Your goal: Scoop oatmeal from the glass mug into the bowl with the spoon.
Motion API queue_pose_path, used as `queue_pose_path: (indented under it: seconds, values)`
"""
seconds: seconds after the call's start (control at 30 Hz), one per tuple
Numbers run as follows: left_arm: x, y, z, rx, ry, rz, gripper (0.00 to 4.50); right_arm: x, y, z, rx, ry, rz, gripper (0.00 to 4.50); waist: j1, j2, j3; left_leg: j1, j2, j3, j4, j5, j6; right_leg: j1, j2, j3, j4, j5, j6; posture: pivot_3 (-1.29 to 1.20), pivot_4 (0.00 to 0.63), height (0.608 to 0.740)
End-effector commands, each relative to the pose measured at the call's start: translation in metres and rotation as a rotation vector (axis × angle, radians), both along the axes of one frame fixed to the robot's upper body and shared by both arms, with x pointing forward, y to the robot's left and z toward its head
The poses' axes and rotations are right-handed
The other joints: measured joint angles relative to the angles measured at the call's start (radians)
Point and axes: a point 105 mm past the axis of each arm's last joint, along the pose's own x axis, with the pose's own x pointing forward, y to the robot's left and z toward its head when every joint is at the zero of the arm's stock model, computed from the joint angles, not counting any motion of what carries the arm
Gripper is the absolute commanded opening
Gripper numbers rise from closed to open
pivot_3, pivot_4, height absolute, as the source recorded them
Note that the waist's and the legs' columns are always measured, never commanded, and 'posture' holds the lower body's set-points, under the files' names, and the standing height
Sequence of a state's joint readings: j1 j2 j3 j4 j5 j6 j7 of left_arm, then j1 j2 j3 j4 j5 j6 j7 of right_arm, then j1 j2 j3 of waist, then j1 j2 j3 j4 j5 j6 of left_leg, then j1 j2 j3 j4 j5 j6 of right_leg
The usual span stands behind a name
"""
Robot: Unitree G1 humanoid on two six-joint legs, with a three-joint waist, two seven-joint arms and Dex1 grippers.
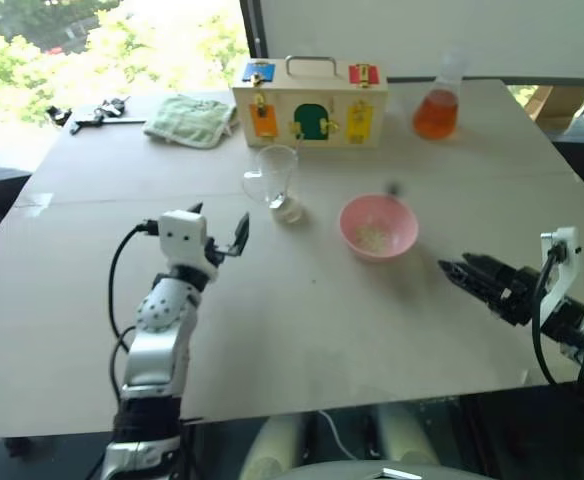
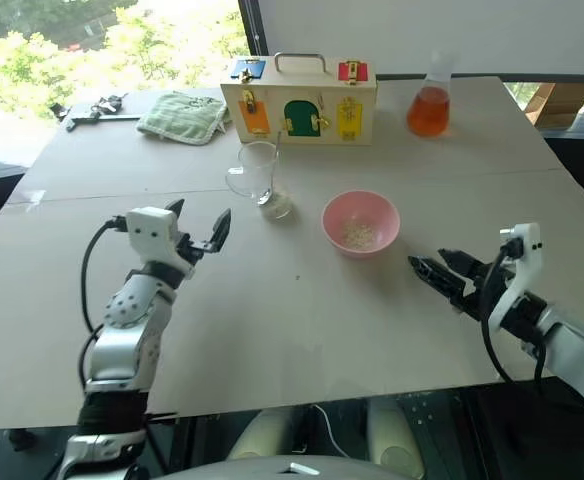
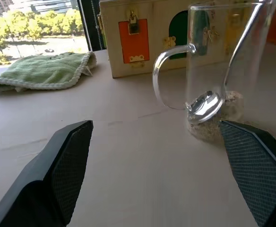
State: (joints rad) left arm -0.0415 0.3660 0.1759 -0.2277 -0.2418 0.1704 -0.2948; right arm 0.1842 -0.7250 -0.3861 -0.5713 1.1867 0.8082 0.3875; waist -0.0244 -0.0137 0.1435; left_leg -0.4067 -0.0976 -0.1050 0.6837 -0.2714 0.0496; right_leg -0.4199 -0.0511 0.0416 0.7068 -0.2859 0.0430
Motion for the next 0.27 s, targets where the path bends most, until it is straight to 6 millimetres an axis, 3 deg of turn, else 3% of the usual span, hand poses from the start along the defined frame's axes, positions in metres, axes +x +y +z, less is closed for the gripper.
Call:
queue_pose_path:
  seconds: [0.03,0.13,0.27]
  values:
    - [-0.042,0.004,-0.008,0.082,0.075,-0.074,4.45,-0.009,-0.007,-0.021,-0.192,-0.138,0.065,4.50,0.010,0.001,0.001,0.009,0.000,0.000,-0.003,-0.001,0.001,0.010,0.000,0.000,-0.004,0.000,0.000,0.00,0.150,0.740]
    - [-0.069,0.003,-0.033,0.118,0.174,-0.102,4.45,-0.012,-0.016,-0.038,-0.269,-0.207,0.091,4.50,0.014,0.005,0.002,0.032,0.003,0.000,-0.016,-0.003,0.004,0.035,0.001,-0.001,-0.024,0.000,0.001,0.00,0.150,0.740]
    - [-0.089,-0.002,-0.050,0.117,0.233,-0.109,4.45,-0.008,-0.018,-0.043,-0.297,-0.266,0.152,4.50,0.025,0.006,0.003,0.030,0.004,0.000,-0.015,-0.004,0.005,0.035,0.001,-0.002,-0.029,0.001,0.003,0.00,0.150,0.740]
